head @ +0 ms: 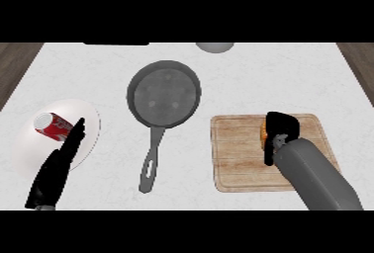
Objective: Pick the croissant from the cutting board and place it in the pan
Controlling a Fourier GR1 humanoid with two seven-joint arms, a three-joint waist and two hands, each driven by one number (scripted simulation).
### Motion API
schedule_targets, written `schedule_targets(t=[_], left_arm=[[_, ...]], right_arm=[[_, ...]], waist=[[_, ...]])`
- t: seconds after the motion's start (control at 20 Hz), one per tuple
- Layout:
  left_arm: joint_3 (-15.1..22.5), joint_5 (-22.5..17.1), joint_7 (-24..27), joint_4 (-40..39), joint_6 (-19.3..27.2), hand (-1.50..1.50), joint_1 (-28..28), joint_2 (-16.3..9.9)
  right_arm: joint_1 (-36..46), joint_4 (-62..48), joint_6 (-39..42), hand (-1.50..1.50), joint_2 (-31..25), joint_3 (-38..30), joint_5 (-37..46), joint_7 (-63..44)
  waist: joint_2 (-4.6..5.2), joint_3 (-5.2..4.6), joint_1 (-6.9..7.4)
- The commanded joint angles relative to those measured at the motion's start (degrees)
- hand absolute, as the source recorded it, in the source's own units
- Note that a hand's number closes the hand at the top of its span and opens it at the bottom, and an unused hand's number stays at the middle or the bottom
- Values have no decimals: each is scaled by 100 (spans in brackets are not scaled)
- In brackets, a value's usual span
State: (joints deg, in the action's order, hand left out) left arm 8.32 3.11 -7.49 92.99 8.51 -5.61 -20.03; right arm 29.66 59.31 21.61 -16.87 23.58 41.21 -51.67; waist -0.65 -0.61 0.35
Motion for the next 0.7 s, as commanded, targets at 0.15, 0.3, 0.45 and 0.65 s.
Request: schedule_targets(t=[0.15, 0.3, 0.45, 0.65], left_arm=[[-90, 45, -153, 19, -91, 0, 118, 129], [-487, -322, 64, -209, -455, 0, 182, -192], [-449, -101, -438, 24, -330, 0, 452, -147], [-214, 88, -89, 78, -143, 0, -37, 177]], right_arm=[[45, 15, 265, 150, 52, -478, -318, 658], [232, -198, 164, 150, 61, -682, -583, 1438], [357, -380, 162, 150, 49, -802, -570, 1848], [276, -125, -849, 150, -355, -674, 155, 2270]], waist=[[64, 61, -19], [78, 62, 11], [72, 65, 1], [57, 64, -7]])
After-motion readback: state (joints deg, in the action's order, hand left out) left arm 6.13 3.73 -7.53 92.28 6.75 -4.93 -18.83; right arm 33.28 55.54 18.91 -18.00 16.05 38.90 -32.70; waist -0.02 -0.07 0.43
